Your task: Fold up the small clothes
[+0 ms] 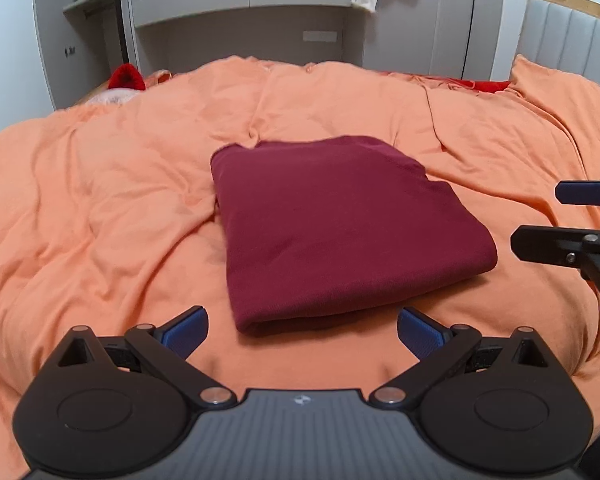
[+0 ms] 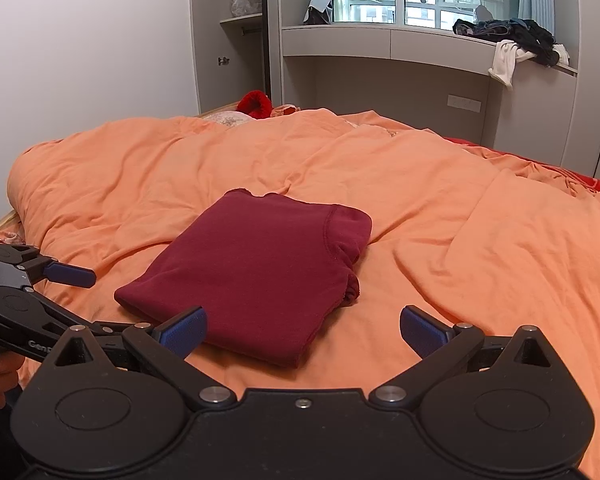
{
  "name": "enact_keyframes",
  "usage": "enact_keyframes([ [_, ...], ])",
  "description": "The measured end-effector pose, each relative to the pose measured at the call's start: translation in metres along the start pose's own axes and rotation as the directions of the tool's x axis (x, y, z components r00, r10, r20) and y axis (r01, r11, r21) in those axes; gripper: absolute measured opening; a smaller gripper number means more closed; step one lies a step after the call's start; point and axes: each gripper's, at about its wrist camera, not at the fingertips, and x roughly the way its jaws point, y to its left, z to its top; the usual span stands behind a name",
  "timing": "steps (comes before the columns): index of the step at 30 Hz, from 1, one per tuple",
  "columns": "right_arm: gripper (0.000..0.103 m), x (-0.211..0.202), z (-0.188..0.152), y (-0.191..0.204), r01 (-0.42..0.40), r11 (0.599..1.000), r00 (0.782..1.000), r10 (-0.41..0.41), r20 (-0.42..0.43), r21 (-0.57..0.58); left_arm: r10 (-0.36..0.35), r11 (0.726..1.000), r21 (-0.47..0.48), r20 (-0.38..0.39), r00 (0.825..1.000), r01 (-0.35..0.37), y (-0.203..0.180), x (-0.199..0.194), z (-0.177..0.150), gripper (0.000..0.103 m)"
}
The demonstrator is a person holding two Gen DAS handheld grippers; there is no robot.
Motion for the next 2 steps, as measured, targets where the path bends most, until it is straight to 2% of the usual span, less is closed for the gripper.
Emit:
enact_keyframes([
  [2,0.102,-0.0003,0.0,-0.0002,0.0,1.0,1.0,0.0,0.0,-0.001,0.03,1.0,-0.008,0.002,1.0,-0.03,0.0004,0.0013,0.0007,0.102],
])
